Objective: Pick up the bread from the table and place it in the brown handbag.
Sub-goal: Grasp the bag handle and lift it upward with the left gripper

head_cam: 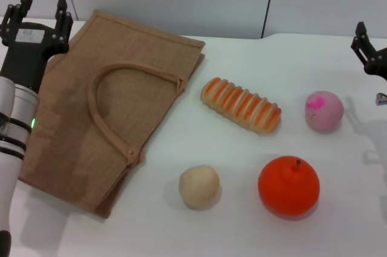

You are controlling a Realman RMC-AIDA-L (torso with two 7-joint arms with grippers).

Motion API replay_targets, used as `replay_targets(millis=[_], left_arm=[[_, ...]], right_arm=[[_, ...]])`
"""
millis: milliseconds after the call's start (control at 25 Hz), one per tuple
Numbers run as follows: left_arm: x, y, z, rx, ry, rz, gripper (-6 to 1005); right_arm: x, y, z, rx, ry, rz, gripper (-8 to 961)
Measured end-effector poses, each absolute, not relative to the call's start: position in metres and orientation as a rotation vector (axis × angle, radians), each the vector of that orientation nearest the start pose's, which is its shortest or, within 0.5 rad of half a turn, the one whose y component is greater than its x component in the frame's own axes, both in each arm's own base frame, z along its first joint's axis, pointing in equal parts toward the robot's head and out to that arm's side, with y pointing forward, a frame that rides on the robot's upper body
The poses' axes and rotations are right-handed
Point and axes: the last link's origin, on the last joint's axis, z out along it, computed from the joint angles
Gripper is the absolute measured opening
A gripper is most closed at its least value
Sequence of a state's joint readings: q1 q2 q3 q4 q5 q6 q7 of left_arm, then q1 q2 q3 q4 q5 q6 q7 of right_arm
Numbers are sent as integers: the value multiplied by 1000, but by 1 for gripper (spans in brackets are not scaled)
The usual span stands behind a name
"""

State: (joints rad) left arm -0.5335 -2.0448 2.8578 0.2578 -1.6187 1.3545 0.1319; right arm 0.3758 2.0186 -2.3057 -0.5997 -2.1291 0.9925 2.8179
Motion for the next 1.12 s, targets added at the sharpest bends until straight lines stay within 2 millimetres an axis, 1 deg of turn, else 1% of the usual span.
replay_targets(millis=[480, 760, 920, 1000, 1120], left_arm=[[-294, 348, 5, -1438, -329, -712, 588], [-293, 349, 3, -1473, -456, -868, 578], [-300, 352, 10, -1526, -554, -966, 573], [-308, 356, 19, -1573, -625, -1023, 571], [-314, 363, 32, -1640, -737, -1088, 567]], right_arm=[[273, 353, -20, -1581, 386, 621, 877], [277, 351, -20, -1580, 389, 605, 875], [278, 351, -20, -1580, 391, 604, 874], [278, 351, -20, -1580, 391, 604, 873], [277, 352, -20, -1580, 389, 606, 872]])
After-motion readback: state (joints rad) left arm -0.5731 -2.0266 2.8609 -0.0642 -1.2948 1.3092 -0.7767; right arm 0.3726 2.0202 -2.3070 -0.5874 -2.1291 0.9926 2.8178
